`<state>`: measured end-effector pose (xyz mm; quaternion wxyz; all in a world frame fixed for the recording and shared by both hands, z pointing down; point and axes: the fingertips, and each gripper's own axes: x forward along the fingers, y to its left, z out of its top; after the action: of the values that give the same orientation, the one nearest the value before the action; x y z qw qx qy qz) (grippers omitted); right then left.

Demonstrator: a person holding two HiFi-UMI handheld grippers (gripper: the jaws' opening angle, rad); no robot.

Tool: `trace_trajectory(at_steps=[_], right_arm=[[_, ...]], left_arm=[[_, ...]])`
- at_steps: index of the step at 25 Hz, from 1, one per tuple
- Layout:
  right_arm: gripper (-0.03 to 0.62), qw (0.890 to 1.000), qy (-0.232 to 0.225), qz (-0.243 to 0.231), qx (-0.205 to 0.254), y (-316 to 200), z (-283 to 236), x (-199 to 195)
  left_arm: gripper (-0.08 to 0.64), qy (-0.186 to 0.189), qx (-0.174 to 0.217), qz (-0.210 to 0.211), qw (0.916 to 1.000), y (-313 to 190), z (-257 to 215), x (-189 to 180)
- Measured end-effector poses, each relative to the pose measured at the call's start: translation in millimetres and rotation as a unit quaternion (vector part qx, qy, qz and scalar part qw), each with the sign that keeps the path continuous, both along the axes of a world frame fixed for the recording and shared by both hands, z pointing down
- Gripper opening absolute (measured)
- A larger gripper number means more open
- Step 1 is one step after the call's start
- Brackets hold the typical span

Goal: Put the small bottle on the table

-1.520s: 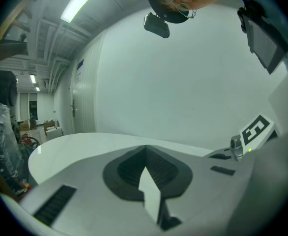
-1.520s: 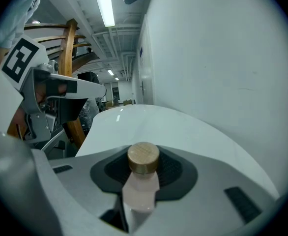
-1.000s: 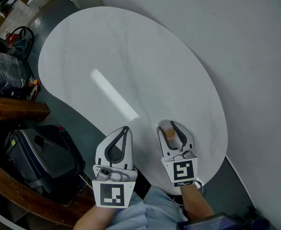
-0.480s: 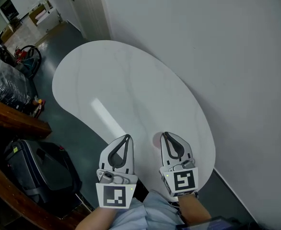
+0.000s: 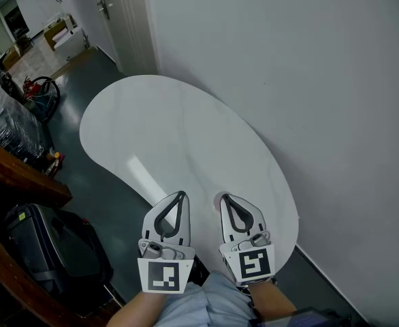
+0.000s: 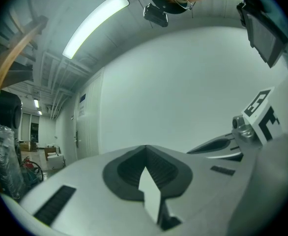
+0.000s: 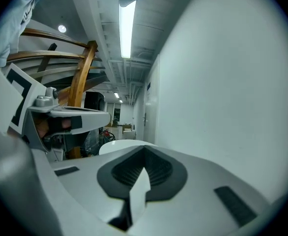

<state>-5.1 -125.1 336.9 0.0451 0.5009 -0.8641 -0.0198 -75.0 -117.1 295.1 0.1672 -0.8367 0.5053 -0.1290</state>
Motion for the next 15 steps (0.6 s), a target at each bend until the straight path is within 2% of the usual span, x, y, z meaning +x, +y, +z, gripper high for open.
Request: trace_trajectory(at_steps=[8, 13, 14, 15], right_arm=[[0.000, 1.000, -0.002, -0.003, -0.016, 6.6, 0.9, -2.2], [0.000, 1.000, 0.006, 0.006, -0.030, 7.9, 0.3, -1.0], [0.000, 1.000, 0.005, 0.005, -0.030, 8.2, 0.1, -1.1], [0.000, 1.000, 0.002, 0.002, -0.023, 8.3, -1.0, -2.0]], left_arm=[[0.003, 0.010, 0.012, -0.004, 0.9999, 5.9, -5.3, -1.3], [0.003, -0.008, 0.012, 0.000, 0.9999, 8.9, -5.1, -1.8], [0.003, 0.005, 0.008, -0.005, 0.9999, 9.2, -4.8, -2.3], [0.003, 0.034, 0.000, -0.015, 0.9993, 9.4, -3.9, -3.6]])
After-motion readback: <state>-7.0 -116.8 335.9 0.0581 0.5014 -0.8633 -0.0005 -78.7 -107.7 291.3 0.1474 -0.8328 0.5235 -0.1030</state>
